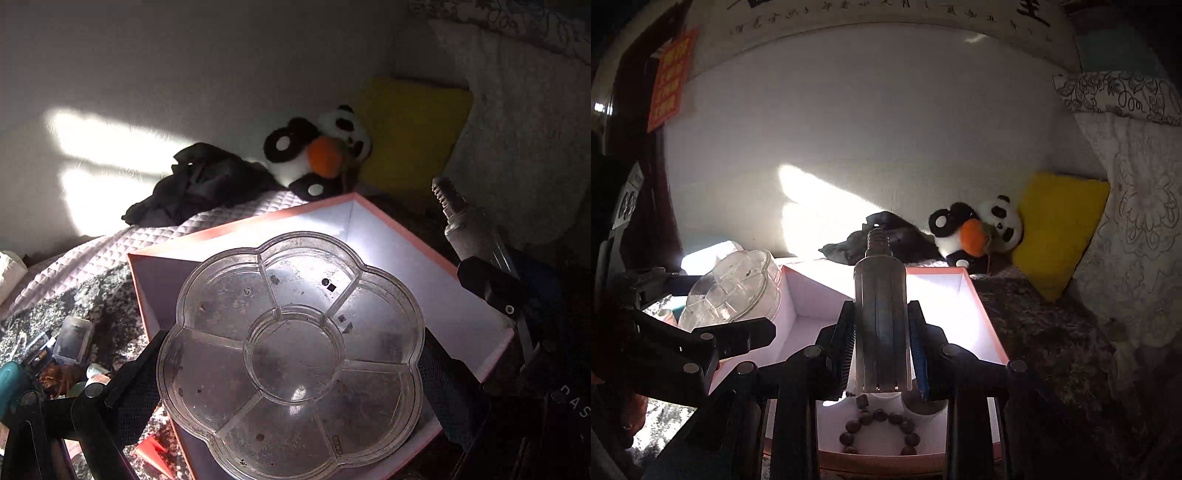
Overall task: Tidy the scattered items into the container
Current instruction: 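Open both tools to drop the organizer and bottle into the box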
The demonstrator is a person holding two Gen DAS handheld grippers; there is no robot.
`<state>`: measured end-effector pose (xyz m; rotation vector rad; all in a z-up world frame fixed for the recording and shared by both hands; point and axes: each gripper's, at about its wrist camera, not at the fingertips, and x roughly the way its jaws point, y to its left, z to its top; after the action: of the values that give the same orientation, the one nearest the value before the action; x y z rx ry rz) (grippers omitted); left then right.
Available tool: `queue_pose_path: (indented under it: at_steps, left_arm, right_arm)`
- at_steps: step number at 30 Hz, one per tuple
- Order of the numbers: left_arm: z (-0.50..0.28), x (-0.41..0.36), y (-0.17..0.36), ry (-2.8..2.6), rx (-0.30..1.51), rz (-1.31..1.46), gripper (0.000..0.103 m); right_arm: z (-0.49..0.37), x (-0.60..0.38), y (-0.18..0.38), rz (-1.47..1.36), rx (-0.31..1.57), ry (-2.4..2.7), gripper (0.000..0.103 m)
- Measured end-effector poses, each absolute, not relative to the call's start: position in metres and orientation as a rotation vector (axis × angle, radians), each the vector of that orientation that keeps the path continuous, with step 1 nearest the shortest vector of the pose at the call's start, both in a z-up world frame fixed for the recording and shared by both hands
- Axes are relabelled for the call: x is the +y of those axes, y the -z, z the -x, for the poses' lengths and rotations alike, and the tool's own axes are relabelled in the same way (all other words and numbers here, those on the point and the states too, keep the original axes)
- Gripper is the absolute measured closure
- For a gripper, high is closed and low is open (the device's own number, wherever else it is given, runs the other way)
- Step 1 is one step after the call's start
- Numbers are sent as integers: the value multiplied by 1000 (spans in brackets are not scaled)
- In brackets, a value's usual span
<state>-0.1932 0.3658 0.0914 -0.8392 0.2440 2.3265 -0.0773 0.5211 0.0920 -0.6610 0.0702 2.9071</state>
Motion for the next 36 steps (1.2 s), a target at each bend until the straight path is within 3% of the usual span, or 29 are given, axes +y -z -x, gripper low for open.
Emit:
queue_pose_path:
  at_steps: [14, 15, 17, 18, 36]
  left_arm:
    - [228, 393, -55, -2296, 276, 1015, 2]
    - [229, 392, -55, -2297, 268, 1025, 2]
    - [231, 389, -54, -2296, 246, 1037, 2]
    - [231, 387, -54, -2298, 237, 1039, 2]
    - [224, 377, -68, -2279, 239, 1034, 2]
  right_arm:
    - [119, 538, -54, 827, 77, -2799, 73]
    - [122, 539, -52, 838, 77, -2792, 70]
    - [121, 541, -53, 814, 76, -2778, 40]
    - [119, 542, -54, 790, 76, -2770, 37]
    - [100, 540, -76, 680, 150, -2781, 36]
